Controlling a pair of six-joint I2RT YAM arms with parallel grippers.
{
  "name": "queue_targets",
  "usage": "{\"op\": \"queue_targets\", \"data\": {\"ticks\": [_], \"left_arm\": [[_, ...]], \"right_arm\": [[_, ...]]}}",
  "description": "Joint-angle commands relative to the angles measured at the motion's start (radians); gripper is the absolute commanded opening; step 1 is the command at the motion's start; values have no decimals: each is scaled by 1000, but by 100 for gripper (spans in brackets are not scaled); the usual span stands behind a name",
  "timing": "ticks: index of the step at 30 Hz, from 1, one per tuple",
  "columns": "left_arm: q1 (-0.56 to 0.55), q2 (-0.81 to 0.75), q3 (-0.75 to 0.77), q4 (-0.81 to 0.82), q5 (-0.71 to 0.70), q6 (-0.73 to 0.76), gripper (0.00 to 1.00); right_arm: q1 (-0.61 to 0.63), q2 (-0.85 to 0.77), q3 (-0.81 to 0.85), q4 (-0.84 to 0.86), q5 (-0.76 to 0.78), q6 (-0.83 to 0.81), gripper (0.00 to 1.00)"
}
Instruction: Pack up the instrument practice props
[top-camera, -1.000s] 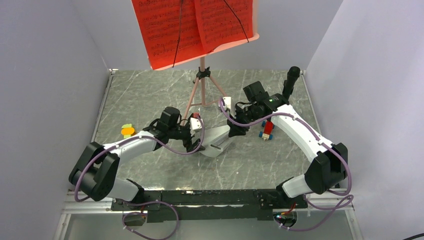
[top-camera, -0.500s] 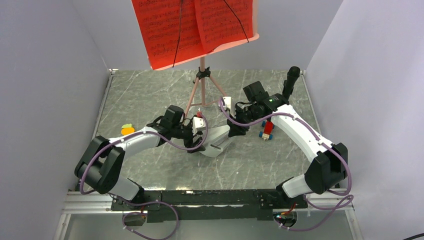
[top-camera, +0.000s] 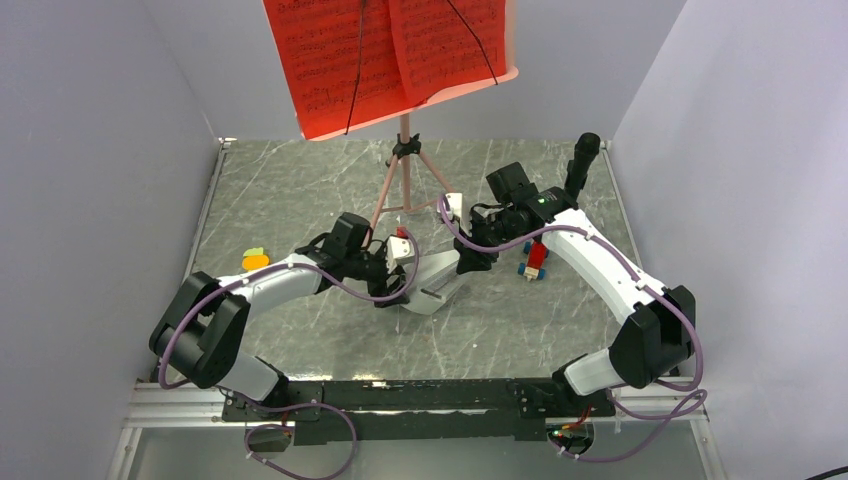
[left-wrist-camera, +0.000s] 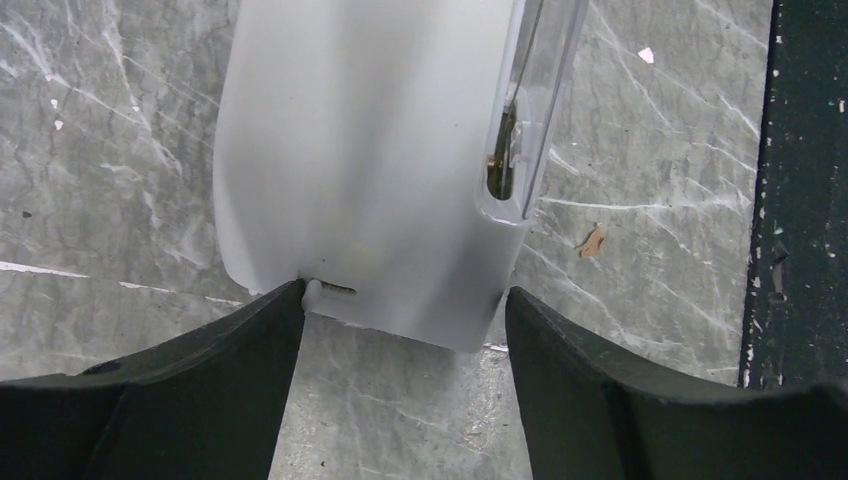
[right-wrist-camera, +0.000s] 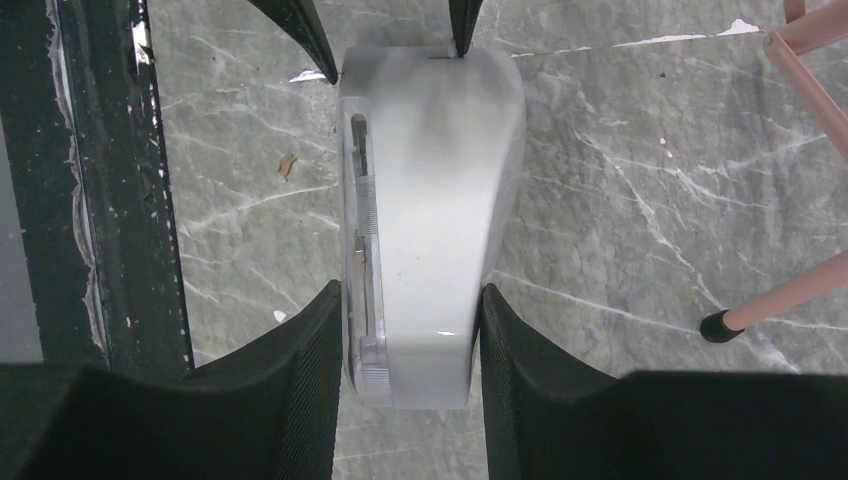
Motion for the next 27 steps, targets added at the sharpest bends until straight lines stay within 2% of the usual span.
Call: {"op": "queue_targets", "data": {"ticks": [1, 9, 12, 13, 14, 16, 17, 18, 25, 27], "left_arm": [[-16, 2, 34, 11, -4, -26, 74], [-24, 19, 44, 23, -46, -48, 52], [-25, 26, 53, 12, -44, -44, 38], [-26, 31, 57, 9, -50, -47, 42], [-26, 32, 58, 13, -55, -55, 50], [-26, 26, 52, 24, -72, -65, 75], [-26, 20, 50, 23, -77, -67, 92], [-26, 13, 51, 14, -77, -63, 98], [5, -84, 41, -3, -157, -182, 99], [23, -108, 70, -59, -168, -218, 99]], "right_arm": [[7, 20, -8, -18, 9, 27, 0], [7, 15, -14, -15, 5, 32, 0], [7, 10, -18, -13, 8, 32, 0], [7, 8, -19, -14, 9, 31, 0], [8, 6, -21, -15, 10, 30, 0], [7, 3, -21, -17, 9, 28, 0], [7, 1, -19, -18, 7, 28, 0], [7, -2, -16, -19, 5, 30, 0], [18, 4, 20, -24, 0, 24, 0], [36, 11, 31, -32, 10, 8, 8]]}}
